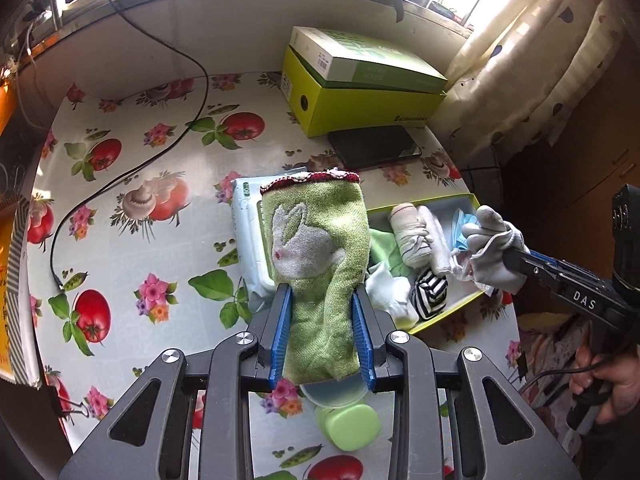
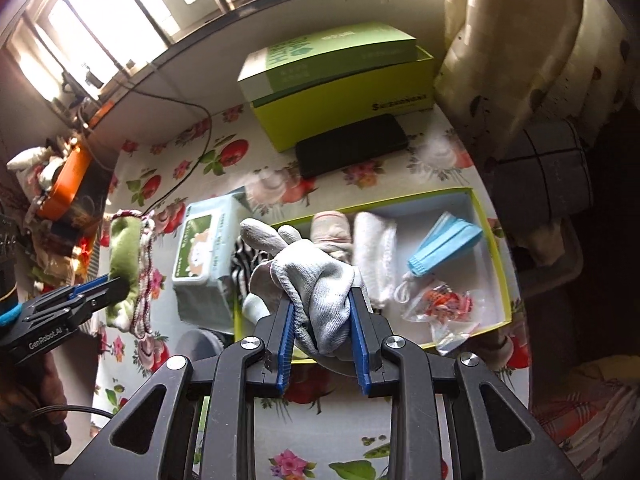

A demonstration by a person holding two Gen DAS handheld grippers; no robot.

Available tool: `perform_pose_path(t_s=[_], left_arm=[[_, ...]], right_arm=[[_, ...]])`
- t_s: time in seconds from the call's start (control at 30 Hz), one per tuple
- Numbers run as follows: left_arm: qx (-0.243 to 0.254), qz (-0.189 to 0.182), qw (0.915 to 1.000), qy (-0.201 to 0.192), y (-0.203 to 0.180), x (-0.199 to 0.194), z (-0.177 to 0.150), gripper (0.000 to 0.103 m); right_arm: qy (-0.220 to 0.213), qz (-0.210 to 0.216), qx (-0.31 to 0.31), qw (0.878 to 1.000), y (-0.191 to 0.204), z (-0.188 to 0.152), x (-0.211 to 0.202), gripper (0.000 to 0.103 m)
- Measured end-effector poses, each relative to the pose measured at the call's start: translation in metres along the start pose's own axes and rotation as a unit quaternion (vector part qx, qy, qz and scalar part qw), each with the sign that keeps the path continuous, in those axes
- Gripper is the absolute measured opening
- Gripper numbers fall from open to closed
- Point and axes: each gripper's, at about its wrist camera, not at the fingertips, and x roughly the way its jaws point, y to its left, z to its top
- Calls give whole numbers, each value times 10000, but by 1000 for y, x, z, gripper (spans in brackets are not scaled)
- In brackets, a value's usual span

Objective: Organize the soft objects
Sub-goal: 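Carry both items to the lid and open the right gripper over it while the left carries the towel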

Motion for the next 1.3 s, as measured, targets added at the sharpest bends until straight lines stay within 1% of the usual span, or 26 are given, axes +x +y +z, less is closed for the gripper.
perform_pose_path(t_s=[0.13,0.23,0.4,0.53,0.6,0.7,0.73,0.8,0.83,1.03,1.2,1.3], left_arm=[[107,-54,9999,51,-11,6,4,30],[174,-73,9998,105,-18,10,6,30],[261,-83,9994,210,-27,19,8,30],[343,-97,9989,288,-33,25,10,30],[382,-107,9987,324,-37,28,12,30],[455,-140,9981,384,-43,34,15,30],[482,-155,9979,407,-46,36,16,30],[555,-186,9973,447,-51,40,18,30],[589,-200,9970,462,-54,42,19,30],[824,-361,9940,623,-77,59,24,30],[976,-608,9895,873,-100,80,26,31],[964,-736,9875,1009,-109,93,28,31]], right_arm=[[-94,-195,309,9993,-30,6,-1,24],[-113,-305,452,9984,-44,10,4,24],[-28,-445,596,9972,-65,16,22,24],[41,-449,733,9963,-80,19,38,25],[54,-422,818,9957,-87,20,47,27],[225,-303,985,9944,-96,19,62,34],[241,-265,1006,9943,-98,18,64,38],[184,-244,1007,9944,-99,17,62,45],[134,-233,1008,9945,-99,17,59,47],[-99,-164,985,9950,-96,14,36,48],[-159,-148,963,9951,-91,6,25,48],[-168,-141,962,9951,-90,-1,20,48]])
